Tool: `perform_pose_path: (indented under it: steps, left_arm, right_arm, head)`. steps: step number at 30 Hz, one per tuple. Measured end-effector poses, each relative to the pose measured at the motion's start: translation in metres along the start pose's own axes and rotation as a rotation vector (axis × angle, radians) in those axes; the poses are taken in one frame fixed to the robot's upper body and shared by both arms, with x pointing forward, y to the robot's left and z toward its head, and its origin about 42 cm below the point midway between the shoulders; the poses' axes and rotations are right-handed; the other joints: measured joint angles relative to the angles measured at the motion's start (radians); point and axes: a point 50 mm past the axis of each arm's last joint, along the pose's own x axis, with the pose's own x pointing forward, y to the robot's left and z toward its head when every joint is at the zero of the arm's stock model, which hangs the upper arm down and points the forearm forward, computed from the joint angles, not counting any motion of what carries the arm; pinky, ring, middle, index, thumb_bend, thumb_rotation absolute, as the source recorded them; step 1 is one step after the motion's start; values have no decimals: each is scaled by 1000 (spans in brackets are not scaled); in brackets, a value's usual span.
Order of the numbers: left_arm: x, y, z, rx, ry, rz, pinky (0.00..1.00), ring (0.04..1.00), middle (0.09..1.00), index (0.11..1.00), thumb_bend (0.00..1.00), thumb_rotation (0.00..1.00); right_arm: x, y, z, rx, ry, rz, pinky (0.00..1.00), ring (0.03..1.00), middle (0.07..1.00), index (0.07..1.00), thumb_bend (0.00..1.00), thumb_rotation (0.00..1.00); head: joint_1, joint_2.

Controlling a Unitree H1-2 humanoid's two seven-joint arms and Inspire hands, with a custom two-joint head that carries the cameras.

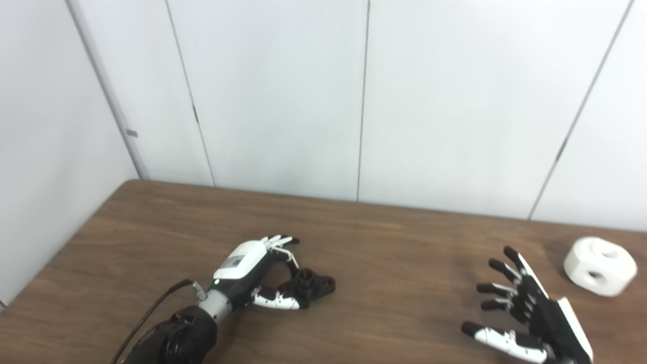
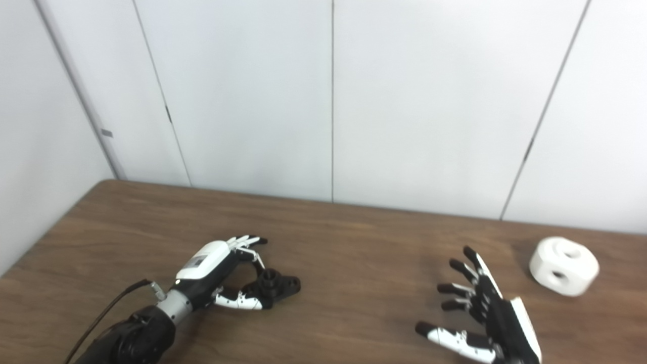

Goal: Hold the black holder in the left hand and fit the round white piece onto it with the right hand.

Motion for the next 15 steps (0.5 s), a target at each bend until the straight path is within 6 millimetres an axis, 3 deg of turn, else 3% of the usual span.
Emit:
perform_pose_path:
  steps: [15]
  left_arm:
    - [12, -29, 32, -47, -114, -60, 949, 945, 899, 484, 523, 54]
  right_arm:
    - [2, -27, 15, -68, -55, -28, 612, 708, 869, 918, 698, 61]
  head:
    - [-124, 20]
